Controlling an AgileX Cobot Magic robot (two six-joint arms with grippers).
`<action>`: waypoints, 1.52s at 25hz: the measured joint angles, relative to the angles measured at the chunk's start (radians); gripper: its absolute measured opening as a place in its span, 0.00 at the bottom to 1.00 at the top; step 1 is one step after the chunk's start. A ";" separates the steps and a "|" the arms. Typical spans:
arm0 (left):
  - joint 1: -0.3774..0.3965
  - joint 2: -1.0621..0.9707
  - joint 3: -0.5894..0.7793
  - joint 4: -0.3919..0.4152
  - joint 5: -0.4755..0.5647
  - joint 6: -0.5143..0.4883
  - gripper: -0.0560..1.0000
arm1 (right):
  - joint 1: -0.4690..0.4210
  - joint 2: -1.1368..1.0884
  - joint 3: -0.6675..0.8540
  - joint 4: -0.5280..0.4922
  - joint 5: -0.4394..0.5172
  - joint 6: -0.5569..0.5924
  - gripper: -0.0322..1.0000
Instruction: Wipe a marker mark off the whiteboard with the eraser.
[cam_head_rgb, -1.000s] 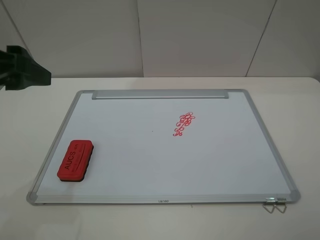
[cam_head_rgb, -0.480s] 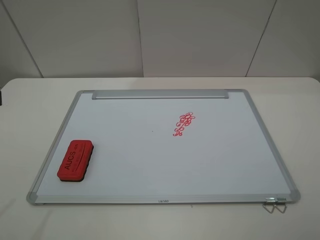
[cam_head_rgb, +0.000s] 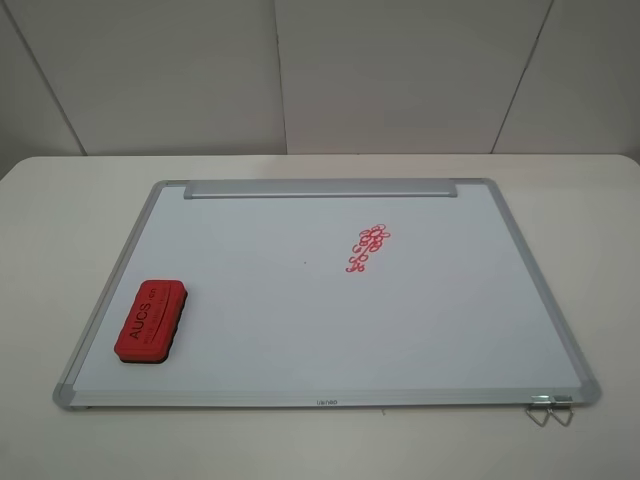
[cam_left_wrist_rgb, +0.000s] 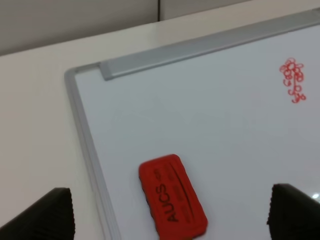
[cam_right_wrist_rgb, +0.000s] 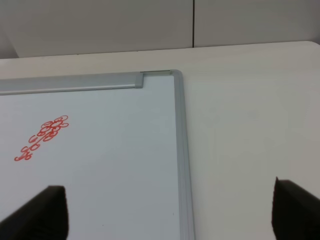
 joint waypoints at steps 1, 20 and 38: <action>0.000 -0.012 0.000 -0.023 0.019 0.017 0.78 | 0.000 0.000 0.000 0.000 0.000 0.000 0.73; 0.000 -0.100 -0.017 -0.106 0.262 0.083 0.78 | 0.000 0.000 0.000 0.000 0.000 0.000 0.73; 0.019 -0.314 -0.016 -0.114 0.261 0.077 0.78 | 0.000 0.000 0.000 0.000 0.000 0.000 0.73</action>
